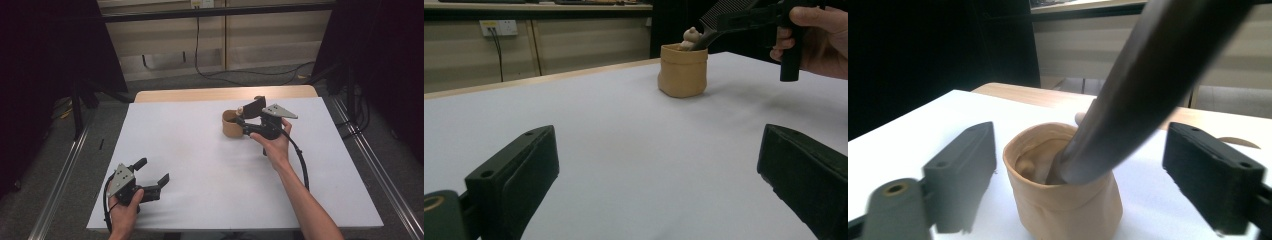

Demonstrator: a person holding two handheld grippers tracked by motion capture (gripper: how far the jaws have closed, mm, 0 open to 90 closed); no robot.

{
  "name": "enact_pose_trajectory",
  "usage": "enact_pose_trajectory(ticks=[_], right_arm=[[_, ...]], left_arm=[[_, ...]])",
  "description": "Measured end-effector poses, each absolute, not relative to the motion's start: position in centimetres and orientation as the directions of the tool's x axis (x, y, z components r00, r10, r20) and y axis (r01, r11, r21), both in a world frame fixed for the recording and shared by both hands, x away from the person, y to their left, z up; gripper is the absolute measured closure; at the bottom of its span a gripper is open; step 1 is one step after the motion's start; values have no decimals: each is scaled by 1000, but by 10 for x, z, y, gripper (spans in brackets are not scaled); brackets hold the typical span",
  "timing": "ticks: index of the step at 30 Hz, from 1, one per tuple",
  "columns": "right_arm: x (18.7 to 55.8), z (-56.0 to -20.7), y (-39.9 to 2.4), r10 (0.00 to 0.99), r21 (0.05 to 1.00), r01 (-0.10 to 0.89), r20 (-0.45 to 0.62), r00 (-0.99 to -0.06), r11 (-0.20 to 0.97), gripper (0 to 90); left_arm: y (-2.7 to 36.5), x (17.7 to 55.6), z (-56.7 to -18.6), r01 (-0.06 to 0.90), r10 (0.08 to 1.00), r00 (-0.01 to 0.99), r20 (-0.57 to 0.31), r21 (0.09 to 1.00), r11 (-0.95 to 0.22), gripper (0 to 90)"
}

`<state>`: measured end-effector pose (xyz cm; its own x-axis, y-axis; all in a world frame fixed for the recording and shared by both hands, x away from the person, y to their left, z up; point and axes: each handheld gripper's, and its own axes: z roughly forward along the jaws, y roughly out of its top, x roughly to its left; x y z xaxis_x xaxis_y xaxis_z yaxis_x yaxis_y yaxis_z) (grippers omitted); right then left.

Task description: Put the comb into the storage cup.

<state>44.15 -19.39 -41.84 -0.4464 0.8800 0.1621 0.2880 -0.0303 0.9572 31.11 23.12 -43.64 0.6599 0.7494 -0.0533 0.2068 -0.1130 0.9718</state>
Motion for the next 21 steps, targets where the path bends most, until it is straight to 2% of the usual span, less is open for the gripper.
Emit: enact_pose_trajectory(ticks=[5,21], right_arm=[[439,-416,-196,893,958,284,150,-424,-27,18],[427,-414,-206,906,964,264,127,-405,-17,3]], left_arm=[[231,311,-436,205,751,658,-55,973,-108,34],[234,315,-437,210,775,629,-68,974,-85,34]])
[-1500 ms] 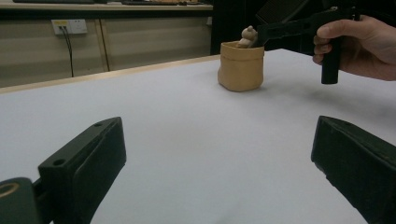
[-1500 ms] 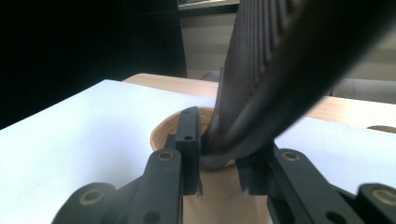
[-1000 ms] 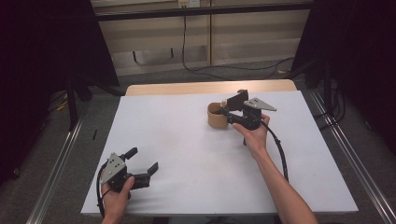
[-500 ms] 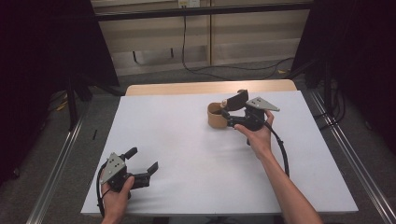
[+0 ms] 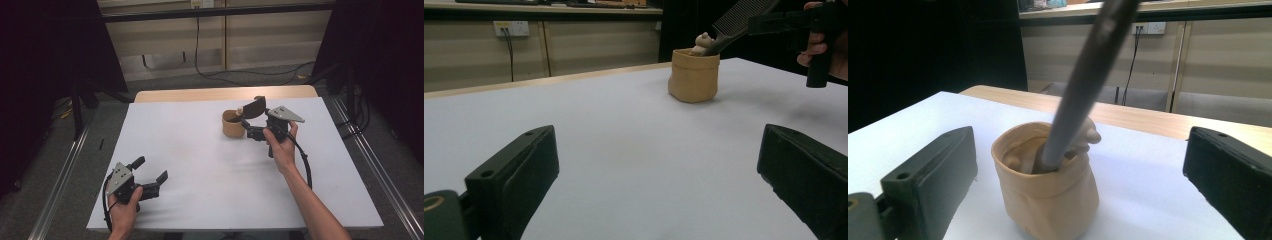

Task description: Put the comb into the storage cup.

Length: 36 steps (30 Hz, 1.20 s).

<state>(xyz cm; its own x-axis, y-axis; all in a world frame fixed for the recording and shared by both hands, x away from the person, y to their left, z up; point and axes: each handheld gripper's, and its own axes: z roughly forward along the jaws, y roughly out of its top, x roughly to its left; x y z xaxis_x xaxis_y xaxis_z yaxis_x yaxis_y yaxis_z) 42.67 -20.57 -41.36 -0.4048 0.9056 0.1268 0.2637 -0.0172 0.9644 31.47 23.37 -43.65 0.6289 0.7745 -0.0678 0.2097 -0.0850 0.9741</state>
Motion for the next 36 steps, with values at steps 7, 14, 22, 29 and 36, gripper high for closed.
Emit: enact_pose_trajectory(ticks=[7,14,22,29,36], right_arm=[[420,-411,-212,914,967,257,109,-391,-5,6],[411,-417,-219,927,968,249,95,-363,-1,2],[400,-418,-221,934,974,226,68,-351,14,6],[392,-417,-224,936,976,217,55,-349,24,7],[387,-415,-228,924,973,229,103,-368,-17,8]], left_arm=[[233,315,-437,211,773,631,-70,974,-84,34],[235,313,-435,205,769,636,-65,975,-86,34],[238,312,-435,204,773,630,-77,976,-69,34],[237,311,-435,208,775,627,-82,976,-66,34],[238,310,-434,205,774,628,-79,976,-67,34]])
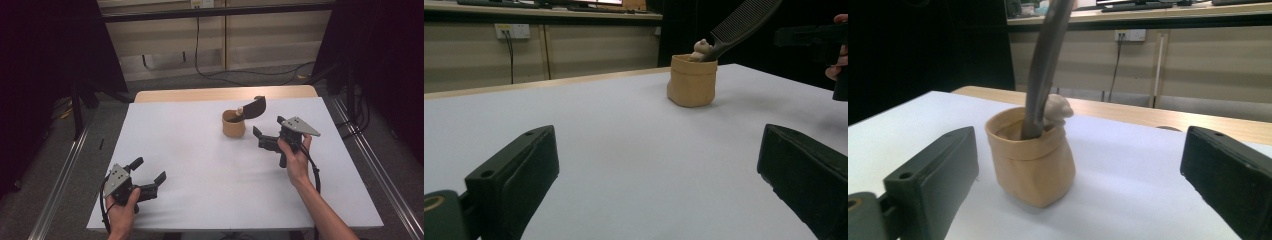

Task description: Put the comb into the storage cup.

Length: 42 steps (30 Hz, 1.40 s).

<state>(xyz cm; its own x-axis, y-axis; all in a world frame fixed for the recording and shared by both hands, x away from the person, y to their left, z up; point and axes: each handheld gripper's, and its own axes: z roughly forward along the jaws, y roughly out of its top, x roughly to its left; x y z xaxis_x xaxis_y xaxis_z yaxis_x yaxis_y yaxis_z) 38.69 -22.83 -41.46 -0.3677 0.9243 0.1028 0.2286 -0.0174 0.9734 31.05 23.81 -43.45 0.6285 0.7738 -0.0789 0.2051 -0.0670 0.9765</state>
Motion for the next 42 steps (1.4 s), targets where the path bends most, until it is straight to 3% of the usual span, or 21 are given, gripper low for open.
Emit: enact_pose_trajectory(ticks=[12,42], right_arm=[[371,-410,-231,929,986,170,64,-365,-1,7],[328,-413,-251,945,989,145,52,-322,-5,0]], left_arm=[[239,310,-434,210,784,615,-84,976,-60,34],[240,305,-434,210,795,601,-81,976,-59,34]])
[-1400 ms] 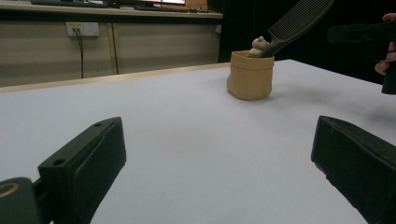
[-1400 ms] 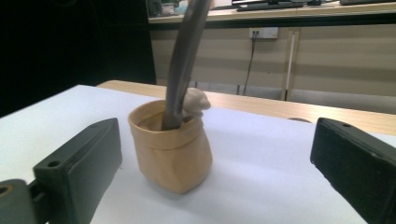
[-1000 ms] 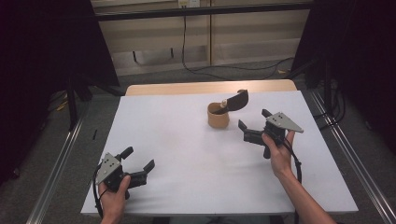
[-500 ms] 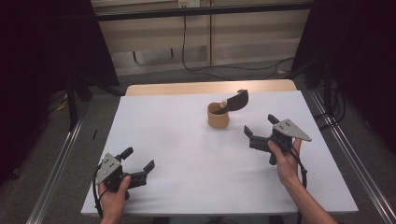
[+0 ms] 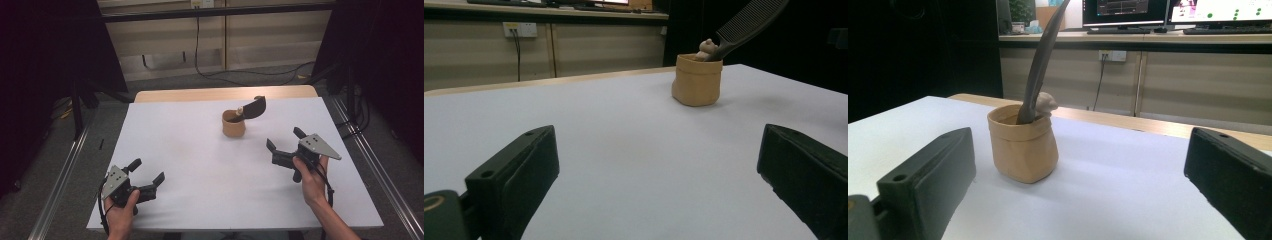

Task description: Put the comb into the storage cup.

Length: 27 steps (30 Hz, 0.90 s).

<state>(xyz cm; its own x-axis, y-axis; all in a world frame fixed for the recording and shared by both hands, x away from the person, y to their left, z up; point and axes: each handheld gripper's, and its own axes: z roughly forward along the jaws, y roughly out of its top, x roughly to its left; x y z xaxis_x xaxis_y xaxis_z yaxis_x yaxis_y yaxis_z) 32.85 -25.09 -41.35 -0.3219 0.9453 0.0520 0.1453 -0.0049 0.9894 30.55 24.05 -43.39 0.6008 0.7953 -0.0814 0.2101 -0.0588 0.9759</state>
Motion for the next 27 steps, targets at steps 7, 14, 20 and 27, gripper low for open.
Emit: enact_pose_trajectory(ticks=[7,14,20,27], right_arm=[[318,-414,-260,950,989,149,57,-306,-11,0],[310,-419,-269,956,987,159,48,-291,-1,0],[298,-418,-278,959,988,152,41,-281,2,0],[286,-422,-282,954,985,172,31,-299,22,0]], left_arm=[[240,304,-433,212,804,589,-79,975,-59,34],[244,302,-432,211,818,569,-82,976,-49,35],[242,301,-431,211,822,565,-72,976,-59,38],[240,298,-429,205,820,569,-69,977,-60,39]])
